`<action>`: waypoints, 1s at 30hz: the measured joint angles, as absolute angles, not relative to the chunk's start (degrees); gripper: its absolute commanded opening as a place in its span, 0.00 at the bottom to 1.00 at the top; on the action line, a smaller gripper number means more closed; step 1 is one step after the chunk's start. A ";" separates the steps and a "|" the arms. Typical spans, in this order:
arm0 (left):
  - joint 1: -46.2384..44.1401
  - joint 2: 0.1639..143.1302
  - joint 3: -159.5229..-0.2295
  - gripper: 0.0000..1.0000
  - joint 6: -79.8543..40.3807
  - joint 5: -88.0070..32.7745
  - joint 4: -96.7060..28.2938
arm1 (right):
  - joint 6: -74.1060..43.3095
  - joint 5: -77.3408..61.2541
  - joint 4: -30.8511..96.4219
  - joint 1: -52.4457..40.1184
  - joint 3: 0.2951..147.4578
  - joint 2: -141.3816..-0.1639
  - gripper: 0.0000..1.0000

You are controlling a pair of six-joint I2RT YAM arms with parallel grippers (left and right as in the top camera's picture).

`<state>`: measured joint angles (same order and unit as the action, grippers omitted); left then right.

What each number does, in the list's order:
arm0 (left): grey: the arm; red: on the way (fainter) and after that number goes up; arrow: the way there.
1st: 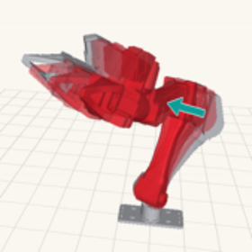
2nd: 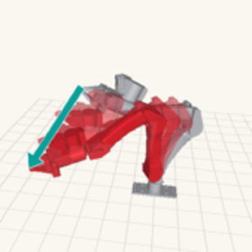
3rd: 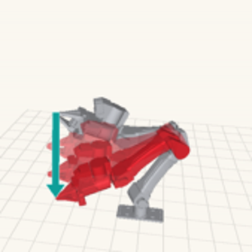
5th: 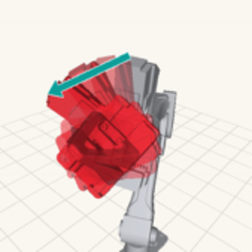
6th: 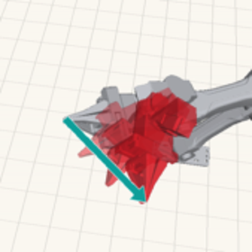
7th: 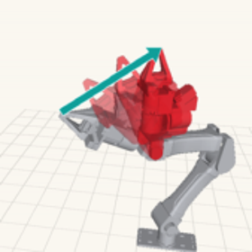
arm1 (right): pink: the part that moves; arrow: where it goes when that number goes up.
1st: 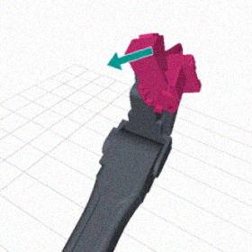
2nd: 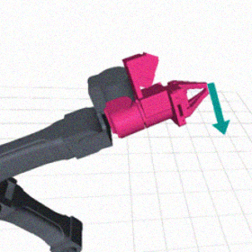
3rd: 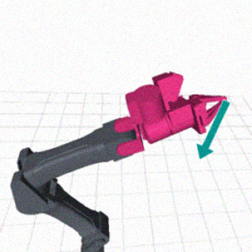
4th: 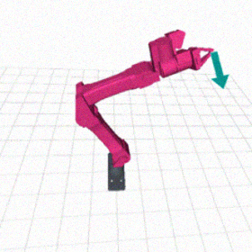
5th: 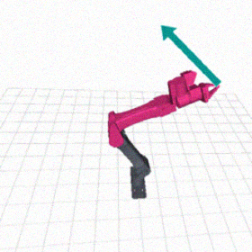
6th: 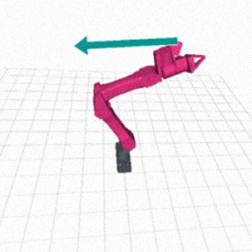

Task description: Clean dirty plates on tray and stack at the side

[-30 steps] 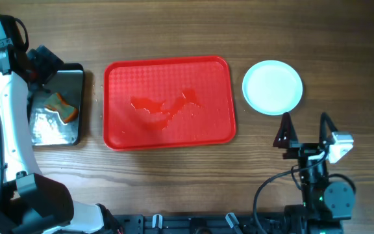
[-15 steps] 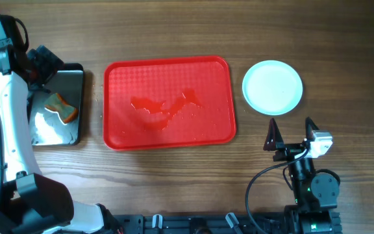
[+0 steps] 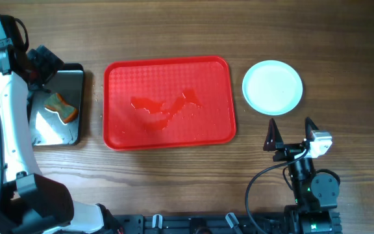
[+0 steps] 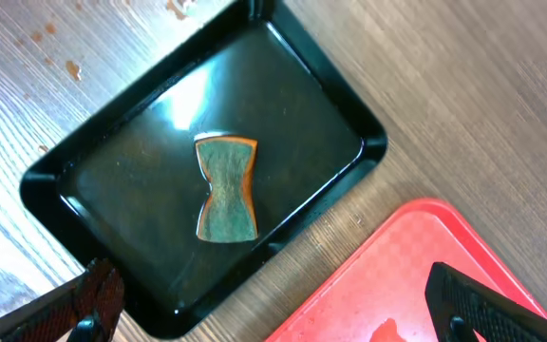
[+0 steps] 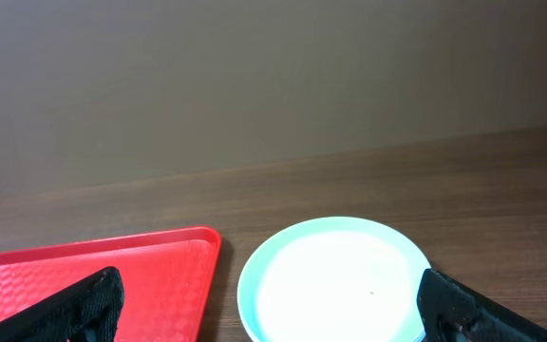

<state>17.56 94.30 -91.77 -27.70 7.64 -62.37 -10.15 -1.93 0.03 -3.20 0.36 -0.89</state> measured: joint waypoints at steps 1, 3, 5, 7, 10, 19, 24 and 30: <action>16.95 93.62 -91.74 1.00 -27.70 8.36 -61.89 | -10.15 -1.93 0.03 -3.20 0.36 -0.89 1.00; 13.93 90.08 -91.66 1.00 -27.68 11.18 -61.69 | -10.15 -1.93 0.03 -3.20 0.36 -0.89 1.00; 7.46 82.26 -89.14 1.00 -27.33 14.35 -56.14 | -10.15 -1.93 0.03 -3.20 0.36 -0.91 1.00; 3.90 73.19 -82.83 1.00 -27.18 14.44 -47.27 | -10.15 -1.96 -0.01 -3.20 0.36 -0.91 1.00; 3.79 57.71 -61.69 1.00 -26.87 10.59 -29.76 | -10.15 -2.00 0.01 -3.20 0.36 -0.95 1.00; 2.42 21.23 -16.56 1.00 -17.58 0.05 -3.33 | -10.15 -2.15 0.01 -3.20 0.36 -0.89 1.00; 1.10 8.23 -8.10 1.00 -12.53 -1.06 -2.59 | -10.15 -2.15 0.01 -3.20 0.36 -0.89 1.00; 0.10 0.80 -1.91 1.00 -8.19 -1.45 -2.70 | -10.15 -2.15 0.03 -3.20 0.36 -0.91 1.00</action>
<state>0.10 0.80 -1.91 -8.19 -1.45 -2.70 -10.15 -2.15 0.03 -3.20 0.36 -0.91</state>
